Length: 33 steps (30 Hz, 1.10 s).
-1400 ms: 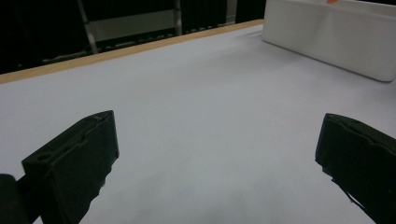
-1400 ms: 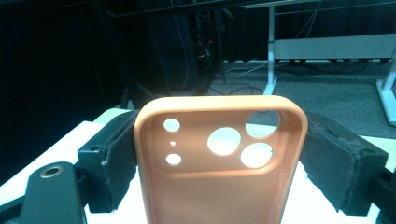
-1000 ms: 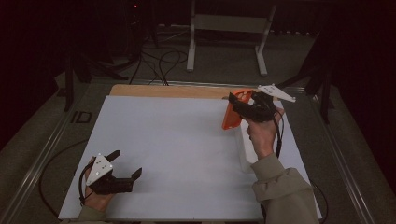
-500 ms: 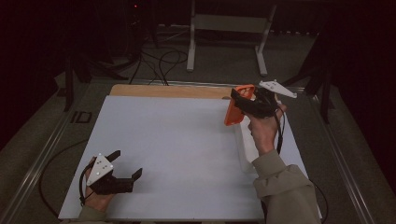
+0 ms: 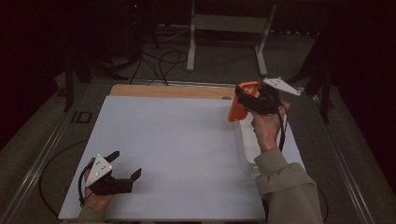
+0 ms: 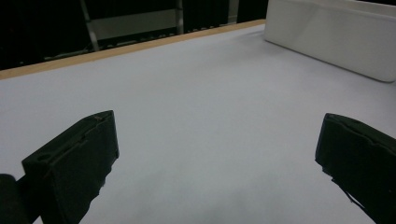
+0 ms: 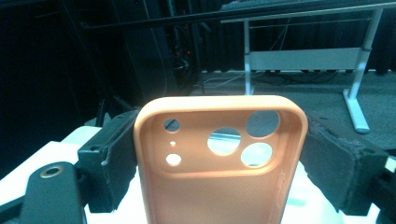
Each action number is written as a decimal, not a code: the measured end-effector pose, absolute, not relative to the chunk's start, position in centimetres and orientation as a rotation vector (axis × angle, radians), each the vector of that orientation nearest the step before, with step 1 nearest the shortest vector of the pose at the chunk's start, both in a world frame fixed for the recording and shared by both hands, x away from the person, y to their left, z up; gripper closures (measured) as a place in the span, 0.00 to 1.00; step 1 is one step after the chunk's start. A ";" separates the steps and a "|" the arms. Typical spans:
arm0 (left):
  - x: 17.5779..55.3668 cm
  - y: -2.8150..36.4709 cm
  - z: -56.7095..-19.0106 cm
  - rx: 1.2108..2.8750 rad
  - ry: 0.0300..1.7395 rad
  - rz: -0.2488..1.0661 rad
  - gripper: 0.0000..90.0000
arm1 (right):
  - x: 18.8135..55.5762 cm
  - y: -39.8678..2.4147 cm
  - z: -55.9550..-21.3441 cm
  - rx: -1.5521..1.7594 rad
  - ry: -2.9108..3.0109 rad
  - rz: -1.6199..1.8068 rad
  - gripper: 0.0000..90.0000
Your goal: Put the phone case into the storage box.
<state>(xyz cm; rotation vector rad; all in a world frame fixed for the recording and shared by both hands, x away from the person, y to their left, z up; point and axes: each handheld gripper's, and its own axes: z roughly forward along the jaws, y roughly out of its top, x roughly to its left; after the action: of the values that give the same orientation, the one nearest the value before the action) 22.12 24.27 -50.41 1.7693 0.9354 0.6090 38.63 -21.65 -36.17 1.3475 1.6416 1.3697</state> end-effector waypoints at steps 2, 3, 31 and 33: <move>22.1 24.2 -50.4 1.772 0.935 0.609 0.00 | 38.8 -21.7 -36.1 1.348 1.637 1.361 0.18; 22.1 24.2 -50.4 1.772 0.935 0.609 0.00 | 38.8 -21.7 -36.1 1.348 1.637 1.361 0.18; 22.1 24.0 -50.6 1.773 0.937 0.601 0.00 | 41.0 -22.4 -36.4 1.374 1.603 1.267 0.18; 22.1 24.0 -50.6 1.773 0.936 0.601 0.00 | 41.1 -22.4 -36.3 1.374 1.600 1.265 0.18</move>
<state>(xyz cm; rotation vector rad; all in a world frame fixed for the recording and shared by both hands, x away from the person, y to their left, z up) 22.13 24.01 -50.61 1.7733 0.9360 0.6013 41.11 -22.41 -36.33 1.3738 1.6004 1.2655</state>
